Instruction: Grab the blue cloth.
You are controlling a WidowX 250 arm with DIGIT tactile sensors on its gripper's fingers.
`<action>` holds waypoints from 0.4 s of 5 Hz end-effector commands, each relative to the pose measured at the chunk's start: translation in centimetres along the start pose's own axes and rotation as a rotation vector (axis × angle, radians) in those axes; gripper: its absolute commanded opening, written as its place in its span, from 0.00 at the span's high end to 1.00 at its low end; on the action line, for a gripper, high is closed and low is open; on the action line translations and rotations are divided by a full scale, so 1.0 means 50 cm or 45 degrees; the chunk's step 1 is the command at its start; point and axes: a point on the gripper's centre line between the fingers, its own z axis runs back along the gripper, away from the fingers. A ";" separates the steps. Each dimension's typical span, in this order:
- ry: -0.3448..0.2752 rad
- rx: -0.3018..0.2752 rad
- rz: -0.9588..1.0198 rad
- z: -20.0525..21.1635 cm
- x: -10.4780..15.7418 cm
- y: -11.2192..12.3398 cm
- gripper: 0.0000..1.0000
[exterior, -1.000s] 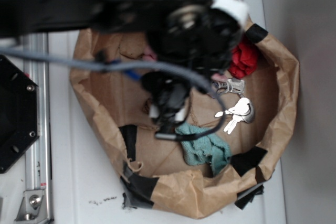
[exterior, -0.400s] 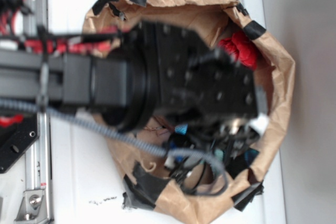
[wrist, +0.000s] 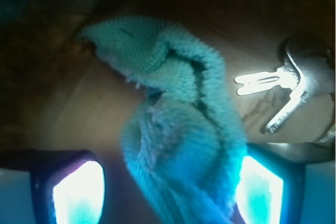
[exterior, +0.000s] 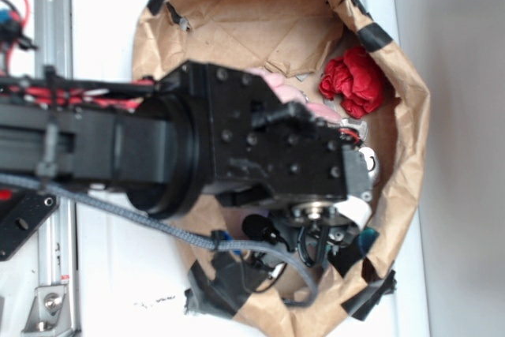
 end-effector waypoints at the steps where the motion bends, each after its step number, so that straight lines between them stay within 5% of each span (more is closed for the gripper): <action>1: -0.198 0.065 -0.044 0.016 0.006 -0.012 1.00; 2: -0.185 0.117 0.070 0.051 -0.004 0.014 1.00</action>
